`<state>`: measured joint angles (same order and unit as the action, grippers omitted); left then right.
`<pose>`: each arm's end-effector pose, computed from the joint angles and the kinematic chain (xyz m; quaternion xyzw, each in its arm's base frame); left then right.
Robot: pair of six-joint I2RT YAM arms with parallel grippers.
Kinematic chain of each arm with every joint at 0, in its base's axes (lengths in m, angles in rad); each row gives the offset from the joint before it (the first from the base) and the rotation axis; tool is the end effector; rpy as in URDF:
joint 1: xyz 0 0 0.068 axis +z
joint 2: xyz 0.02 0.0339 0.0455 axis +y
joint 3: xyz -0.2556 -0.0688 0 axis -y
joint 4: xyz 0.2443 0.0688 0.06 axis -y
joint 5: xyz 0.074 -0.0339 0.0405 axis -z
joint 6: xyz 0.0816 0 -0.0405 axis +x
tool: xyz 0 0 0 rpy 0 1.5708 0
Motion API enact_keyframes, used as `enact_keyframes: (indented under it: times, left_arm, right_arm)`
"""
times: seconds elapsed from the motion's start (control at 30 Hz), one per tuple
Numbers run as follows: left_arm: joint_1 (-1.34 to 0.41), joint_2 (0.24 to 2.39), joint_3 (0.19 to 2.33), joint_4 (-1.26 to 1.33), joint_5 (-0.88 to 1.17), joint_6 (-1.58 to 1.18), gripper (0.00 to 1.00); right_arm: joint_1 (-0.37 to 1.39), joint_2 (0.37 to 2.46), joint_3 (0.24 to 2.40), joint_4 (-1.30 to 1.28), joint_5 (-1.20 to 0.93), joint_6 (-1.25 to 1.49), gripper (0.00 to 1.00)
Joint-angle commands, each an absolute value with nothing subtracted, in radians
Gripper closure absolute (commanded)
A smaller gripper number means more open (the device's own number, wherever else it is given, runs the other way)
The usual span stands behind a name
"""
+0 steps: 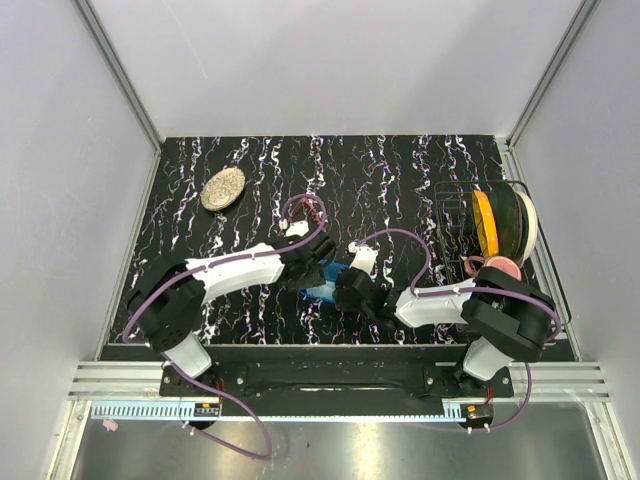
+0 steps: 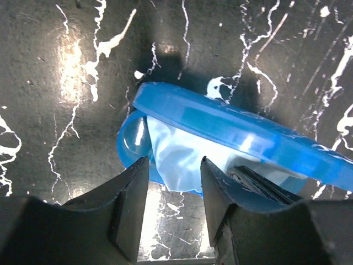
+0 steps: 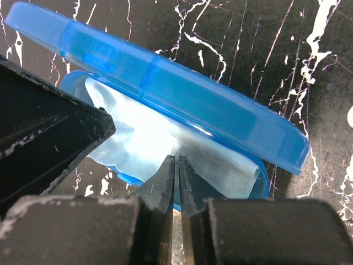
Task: Organize the sunglasses
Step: Place the glasses cleaning cloth in the sunglasses case.
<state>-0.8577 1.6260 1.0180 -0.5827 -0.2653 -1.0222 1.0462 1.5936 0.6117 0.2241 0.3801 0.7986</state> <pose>0.2292 -0.2322 0.1366 -0.1049 0.9680 -0.0746 0.2153 0.1866 0.2620 0.0963 -0.0373 0.9043 0.2047 0.3728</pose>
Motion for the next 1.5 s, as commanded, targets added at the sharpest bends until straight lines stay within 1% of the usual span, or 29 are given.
enact_keyframes:
  times: [0.0, 0.17, 0.33, 0.63, 0.83, 0.9, 0.97, 1.0, 1.1, 1.47]
  left_arm:
    - [-0.839, 1.647, 1.065, -0.606, -0.256, -0.973, 0.54]
    - [-0.833, 1.675, 1.062, -0.578, -0.210, -0.939, 0.55]
    - [-0.824, 1.687, 1.046, -0.560, -0.195, -0.934, 0.59]
    - [-0.821, 1.723, 1.042, -0.554, -0.164, -0.928, 0.59]
    - [-0.819, 1.749, 1.054, -0.558, -0.160, -0.917, 0.57]
    - [-0.818, 1.750, 1.058, -0.558, -0.158, -0.916, 0.61]
    - [-0.818, 1.746, 1.061, -0.558, -0.158, -0.913, 0.67]
    - [-0.819, 1.743, 1.068, -0.558, -0.158, -0.911, 0.73]
    - [-0.818, 1.726, 1.080, -0.558, -0.160, -0.905, 0.80]
    - [-0.819, 1.674, 1.134, -0.623, -0.187, -0.887, 0.82]
  right_arm:
    - [1.052, 1.664, 0.555, 0.063, 0.330, 0.799, 0.88]
    - [1.051, 1.669, 0.557, 0.063, 0.330, 0.798, 0.88]
    - [1.051, 1.671, 0.557, 0.063, 0.330, 0.799, 0.89]
    - [1.052, 1.678, 0.560, 0.061, 0.328, 0.801, 0.89]
    - [1.052, 1.686, 0.563, 0.060, 0.327, 0.799, 0.89]
    - [1.051, 1.687, 0.565, 0.060, 0.327, 0.799, 0.89]
    - [1.052, 1.687, 0.566, 0.057, 0.328, 0.799, 0.89]
    - [1.052, 1.687, 0.566, 0.057, 0.330, 0.799, 0.89]
    - [1.052, 1.692, 0.568, 0.057, 0.328, 0.799, 0.89]
    - [1.051, 1.701, 0.572, 0.046, 0.331, 0.807, 0.89]
